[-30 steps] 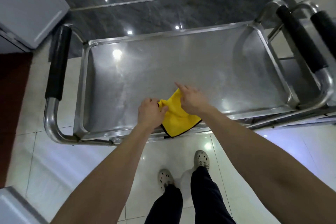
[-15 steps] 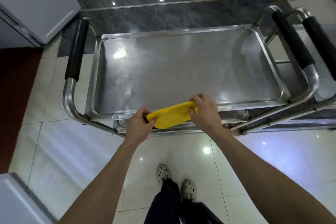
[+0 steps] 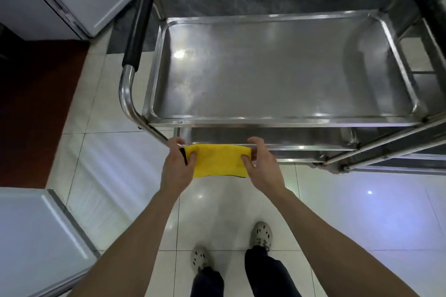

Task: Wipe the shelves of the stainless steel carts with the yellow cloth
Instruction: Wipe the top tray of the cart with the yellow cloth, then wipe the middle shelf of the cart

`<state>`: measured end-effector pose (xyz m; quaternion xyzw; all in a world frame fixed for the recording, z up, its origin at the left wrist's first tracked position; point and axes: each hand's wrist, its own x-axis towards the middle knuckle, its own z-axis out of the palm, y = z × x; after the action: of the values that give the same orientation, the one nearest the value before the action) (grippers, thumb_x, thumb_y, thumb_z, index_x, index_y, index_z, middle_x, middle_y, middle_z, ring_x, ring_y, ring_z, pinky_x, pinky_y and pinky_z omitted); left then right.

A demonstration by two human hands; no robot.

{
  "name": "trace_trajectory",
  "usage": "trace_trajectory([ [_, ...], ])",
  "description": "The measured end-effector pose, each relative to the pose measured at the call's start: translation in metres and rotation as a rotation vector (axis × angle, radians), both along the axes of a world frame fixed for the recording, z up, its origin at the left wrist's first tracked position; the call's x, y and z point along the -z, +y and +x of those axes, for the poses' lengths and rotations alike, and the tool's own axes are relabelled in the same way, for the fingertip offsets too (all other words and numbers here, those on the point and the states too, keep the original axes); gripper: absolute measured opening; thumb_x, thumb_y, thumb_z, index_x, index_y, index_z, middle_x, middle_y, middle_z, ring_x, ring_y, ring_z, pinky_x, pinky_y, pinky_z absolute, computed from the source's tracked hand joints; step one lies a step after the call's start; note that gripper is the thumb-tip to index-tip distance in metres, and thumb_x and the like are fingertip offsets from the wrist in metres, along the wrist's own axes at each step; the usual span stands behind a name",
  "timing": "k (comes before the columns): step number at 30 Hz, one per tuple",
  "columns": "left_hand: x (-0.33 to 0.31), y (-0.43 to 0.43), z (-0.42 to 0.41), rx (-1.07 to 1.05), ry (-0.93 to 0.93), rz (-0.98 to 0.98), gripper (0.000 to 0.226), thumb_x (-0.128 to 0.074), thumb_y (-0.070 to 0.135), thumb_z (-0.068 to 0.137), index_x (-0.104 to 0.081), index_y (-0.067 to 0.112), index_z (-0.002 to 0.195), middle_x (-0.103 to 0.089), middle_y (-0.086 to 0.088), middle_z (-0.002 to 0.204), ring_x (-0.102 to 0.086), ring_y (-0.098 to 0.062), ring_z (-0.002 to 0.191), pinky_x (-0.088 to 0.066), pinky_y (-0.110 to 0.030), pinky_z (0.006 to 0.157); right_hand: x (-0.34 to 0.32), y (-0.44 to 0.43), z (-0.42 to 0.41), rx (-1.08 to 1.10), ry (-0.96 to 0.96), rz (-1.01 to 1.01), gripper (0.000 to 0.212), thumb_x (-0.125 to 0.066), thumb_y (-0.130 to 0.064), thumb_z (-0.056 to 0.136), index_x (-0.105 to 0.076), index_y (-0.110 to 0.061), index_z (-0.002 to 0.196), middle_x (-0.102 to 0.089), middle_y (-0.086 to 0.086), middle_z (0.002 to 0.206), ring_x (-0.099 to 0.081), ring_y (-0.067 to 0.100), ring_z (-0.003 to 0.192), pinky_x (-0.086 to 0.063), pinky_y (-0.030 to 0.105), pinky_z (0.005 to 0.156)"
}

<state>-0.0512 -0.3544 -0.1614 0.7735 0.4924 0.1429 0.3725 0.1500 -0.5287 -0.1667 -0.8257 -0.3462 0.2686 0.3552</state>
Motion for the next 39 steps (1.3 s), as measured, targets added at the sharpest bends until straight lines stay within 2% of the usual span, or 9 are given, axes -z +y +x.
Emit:
trace_trajectory([
  [10,0.071,0.032,-0.038,0.256,0.063,-0.017,0.025,-0.051,0.001,0.104,-0.064,0.023,0.102,-0.056,0.0,0.112,-0.057,-0.022,0.1,-0.045,-0.033,0.078,0.063,0.022,-0.064,0.088,-0.19,0.032,0.012,-0.054,-0.009,0.107,-0.056,-0.021,0.109,-0.056,0.0,0.106,-0.056,0.025,0.089,-0.055,0.051,0.076],
  [15,0.133,0.038,-0.044,0.263,0.048,-0.075,0.041,-0.072,0.006,0.089,-0.062,0.033,0.119,-0.051,0.002,0.125,-0.057,-0.014,0.1,-0.046,-0.01,0.066,0.124,0.038,-0.071,0.036,-0.109,-0.079,0.049,-0.067,-0.018,0.09,-0.049,-0.032,0.133,-0.046,-0.005,0.135,-0.062,0.027,0.1,-0.056,0.045,0.081],
  [18,0.182,0.047,-0.038,0.229,0.057,0.016,0.028,-0.066,0.005,0.095,-0.071,0.03,0.107,-0.053,0.003,0.114,-0.057,-0.013,0.085,-0.047,-0.03,0.076,0.177,0.051,-0.059,-0.002,-0.104,-0.106,0.047,-0.062,-0.015,0.096,-0.054,-0.034,0.139,-0.044,-0.004,0.144,-0.065,0.03,0.104,-0.056,0.044,0.084],
  [21,0.221,0.059,-0.027,0.192,0.031,0.076,0.032,-0.061,0.0,0.098,-0.078,0.026,0.09,-0.06,0.004,0.114,-0.061,-0.02,0.093,-0.045,-0.03,0.082,0.225,0.064,-0.043,-0.029,-0.149,-0.077,0.033,-0.056,-0.015,0.105,-0.067,-0.027,0.133,-0.052,-0.001,0.142,-0.063,0.026,0.111,-0.053,0.034,0.096],
  [28,0.259,0.121,0.038,0.153,-0.059,0.351,0.033,-0.052,0.0,0.104,-0.079,0.017,0.112,-0.06,-0.006,0.137,-0.064,-0.028,0.113,-0.048,-0.03,0.094,0.269,0.131,0.003,0.114,-0.342,0.193,0.032,-0.053,-0.006,0.104,-0.073,-0.012,0.128,-0.062,0.011,0.133,-0.064,0.034,0.111,-0.048,0.032,0.093],
  [31,0.282,0.149,0.064,0.205,0.082,0.447,0.033,-0.048,0.008,0.107,-0.076,0.012,0.124,-0.053,-0.011,0.149,-0.062,-0.035,0.124,-0.05,-0.041,0.105,0.294,0.164,0.025,0.041,-0.428,0.052,0.037,-0.05,-0.027,0.111,-0.066,-0.014,0.141,-0.045,0.019,0.161,-0.044,0.041,0.145,-0.04,0.045,0.119],
  [33,0.305,0.154,0.068,0.258,0.215,0.538,0.033,-0.048,0.017,0.11,-0.072,0.009,0.13,-0.046,-0.014,0.159,-0.055,-0.037,0.135,-0.046,-0.044,0.11,0.321,0.177,0.028,-0.086,-0.569,-0.204,0.059,-0.036,-0.055,0.112,-0.046,-0.023,0.16,-0.016,0.015,0.177,-0.013,0.04,0.162,-0.015,0.061,0.13],
  [35,0.329,0.146,0.055,0.228,0.083,0.654,0.032,-0.055,0.022,0.108,-0.071,0.009,0.132,-0.052,-0.015,0.151,-0.056,-0.038,0.132,-0.047,-0.045,0.109,0.344,0.181,0.029,-0.108,-0.652,-0.278,0.071,-0.022,-0.065,0.109,-0.027,-0.028,0.169,-0.005,0.012,0.18,-0.001,0.034,0.166,0.0,0.068,0.129],
  [39,0.358,0.116,0.006,-0.105,-0.464,0.884,0.025,-0.073,0.026,0.098,-0.062,0.012,0.115,-0.052,-0.001,0.113,-0.058,-0.03,0.103,-0.052,-0.043,0.088,0.348,0.187,0.031,-0.05,-0.737,-0.265,0.071,-0.018,-0.065,0.106,-0.033,-0.029,0.165,-0.01,0.017,0.178,0.005,0.037,0.165,0.005,0.075,0.123],
])
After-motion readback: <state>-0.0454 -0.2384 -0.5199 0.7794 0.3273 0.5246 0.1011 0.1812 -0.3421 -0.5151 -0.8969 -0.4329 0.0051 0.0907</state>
